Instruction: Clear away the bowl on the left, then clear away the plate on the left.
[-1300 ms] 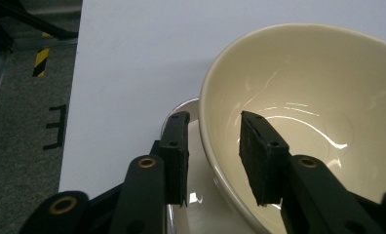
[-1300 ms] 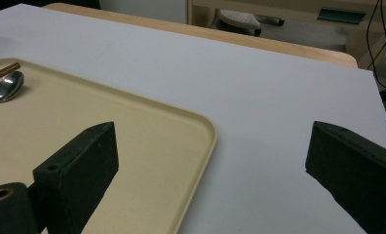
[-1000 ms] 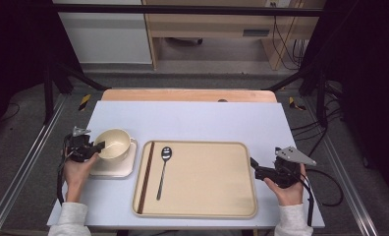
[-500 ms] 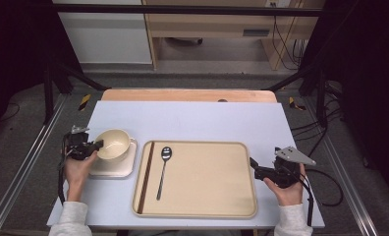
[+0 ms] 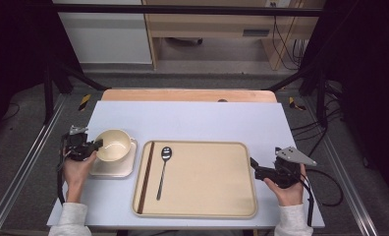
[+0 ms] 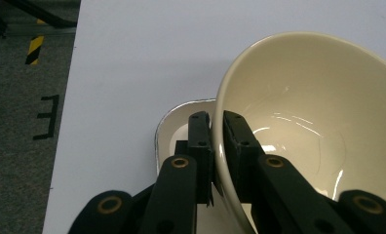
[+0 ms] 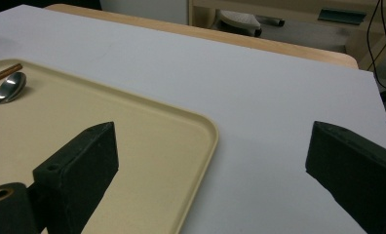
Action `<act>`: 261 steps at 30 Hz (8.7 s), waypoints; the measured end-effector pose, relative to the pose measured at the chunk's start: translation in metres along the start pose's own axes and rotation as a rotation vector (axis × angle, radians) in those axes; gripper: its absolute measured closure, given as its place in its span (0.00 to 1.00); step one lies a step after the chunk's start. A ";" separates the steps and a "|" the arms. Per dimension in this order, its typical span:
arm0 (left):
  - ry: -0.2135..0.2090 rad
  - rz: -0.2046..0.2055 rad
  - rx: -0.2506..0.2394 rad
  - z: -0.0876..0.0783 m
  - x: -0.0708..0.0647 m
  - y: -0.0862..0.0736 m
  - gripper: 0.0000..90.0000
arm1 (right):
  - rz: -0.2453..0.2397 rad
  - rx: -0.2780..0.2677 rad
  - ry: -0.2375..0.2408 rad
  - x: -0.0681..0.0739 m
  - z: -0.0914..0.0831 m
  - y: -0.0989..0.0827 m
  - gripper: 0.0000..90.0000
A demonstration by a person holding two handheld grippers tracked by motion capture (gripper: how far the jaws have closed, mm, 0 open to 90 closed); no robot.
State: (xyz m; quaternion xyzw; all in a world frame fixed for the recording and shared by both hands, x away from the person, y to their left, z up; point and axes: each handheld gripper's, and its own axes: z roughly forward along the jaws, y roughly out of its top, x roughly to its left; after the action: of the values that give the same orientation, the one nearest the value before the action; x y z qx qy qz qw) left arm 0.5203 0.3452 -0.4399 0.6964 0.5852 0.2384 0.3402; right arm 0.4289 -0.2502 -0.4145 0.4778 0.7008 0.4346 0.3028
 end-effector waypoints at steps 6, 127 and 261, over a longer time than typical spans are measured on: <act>-0.002 0.003 -0.013 -0.005 -0.001 0.000 0.92 | -0.001 0.002 0.001 0.001 0.000 0.000 0.06; -0.297 0.342 -0.092 0.021 -0.225 0.048 0.91 | 0.006 -0.012 0.009 -0.001 -0.003 0.001 0.06; 0.013 0.150 -0.123 -0.025 -0.030 -0.019 0.34 | 0.013 -0.014 -0.002 -0.001 -0.004 -0.001 0.06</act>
State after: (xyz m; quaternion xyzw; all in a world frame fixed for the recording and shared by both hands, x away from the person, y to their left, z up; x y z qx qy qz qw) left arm 0.4837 0.3221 -0.4363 0.7143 0.5180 0.3033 0.3598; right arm 0.4258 -0.2523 -0.4136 0.4805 0.6945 0.4409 0.3039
